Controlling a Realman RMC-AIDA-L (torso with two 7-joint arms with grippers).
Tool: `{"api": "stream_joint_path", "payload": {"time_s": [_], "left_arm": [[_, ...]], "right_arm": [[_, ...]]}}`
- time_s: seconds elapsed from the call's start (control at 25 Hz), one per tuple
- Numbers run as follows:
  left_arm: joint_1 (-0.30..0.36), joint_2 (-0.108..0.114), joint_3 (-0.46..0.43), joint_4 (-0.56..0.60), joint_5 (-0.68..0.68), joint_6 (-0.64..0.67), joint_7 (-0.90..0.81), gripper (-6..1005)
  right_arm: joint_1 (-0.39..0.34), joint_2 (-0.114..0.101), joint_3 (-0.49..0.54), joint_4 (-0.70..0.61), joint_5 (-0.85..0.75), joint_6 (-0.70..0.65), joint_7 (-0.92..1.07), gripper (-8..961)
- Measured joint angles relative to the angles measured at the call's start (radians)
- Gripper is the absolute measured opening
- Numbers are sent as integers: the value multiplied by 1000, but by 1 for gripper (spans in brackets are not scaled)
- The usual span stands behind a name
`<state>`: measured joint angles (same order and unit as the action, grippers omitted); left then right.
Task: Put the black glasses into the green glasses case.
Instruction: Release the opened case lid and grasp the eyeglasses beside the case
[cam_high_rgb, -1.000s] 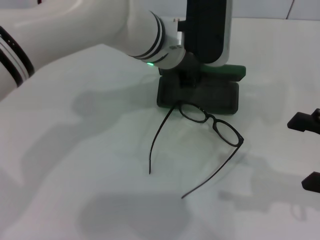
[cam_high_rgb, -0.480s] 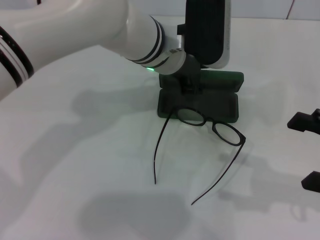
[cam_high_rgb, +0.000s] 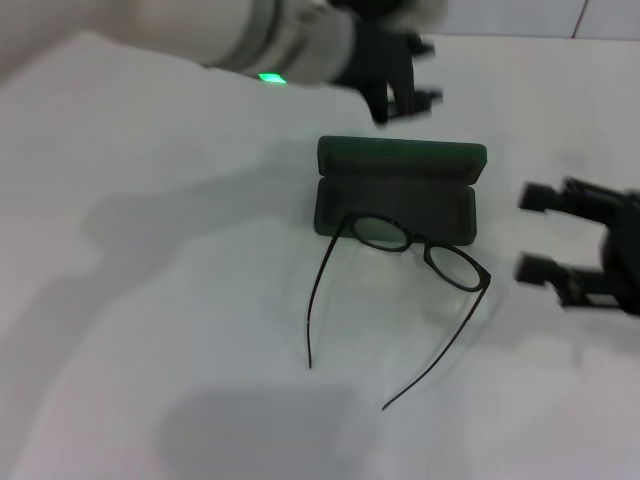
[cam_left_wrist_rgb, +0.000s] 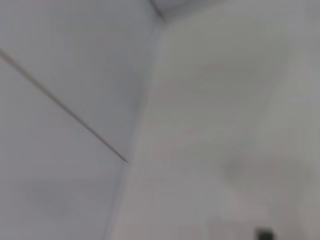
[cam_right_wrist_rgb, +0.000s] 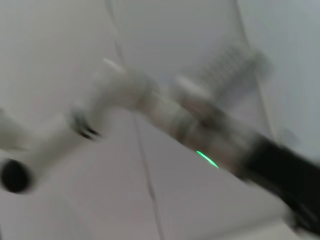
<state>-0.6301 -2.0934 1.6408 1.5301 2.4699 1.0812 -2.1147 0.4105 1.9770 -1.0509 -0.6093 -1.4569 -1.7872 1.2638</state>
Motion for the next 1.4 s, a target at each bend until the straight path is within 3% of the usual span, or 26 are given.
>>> {"api": "stream_joint_path", "payload": {"time_s": [0.08, 0.24, 0.48, 0.64, 0.84, 1.08, 1.4], "left_arm": [[75, 0, -42, 106, -62, -2, -20, 409], [225, 7, -176, 202, -399, 25, 72, 403], [408, 6, -281, 126, -780, 63, 304, 394], [486, 5, -337, 7, -949, 131, 413, 234], [502, 6, -425, -154, -1088, 276, 526, 174], [461, 8, -525, -346, -1182, 440, 617, 163], [442, 8, -555, -465, -1186, 495, 676, 161]], "right_arm": [[39, -1, -5, -73, -67, 86, 93, 696], [129, 11, -11, -226, -288, 199, 323, 692], [298, 27, -13, -310, -614, 232, 639, 653], [436, 41, -25, -269, -814, 247, 782, 582], [583, 43, -92, -141, -867, 312, 850, 490], [709, 51, -136, 24, -900, 378, 882, 471], [768, 52, -183, 153, -869, 449, 901, 459]]}}
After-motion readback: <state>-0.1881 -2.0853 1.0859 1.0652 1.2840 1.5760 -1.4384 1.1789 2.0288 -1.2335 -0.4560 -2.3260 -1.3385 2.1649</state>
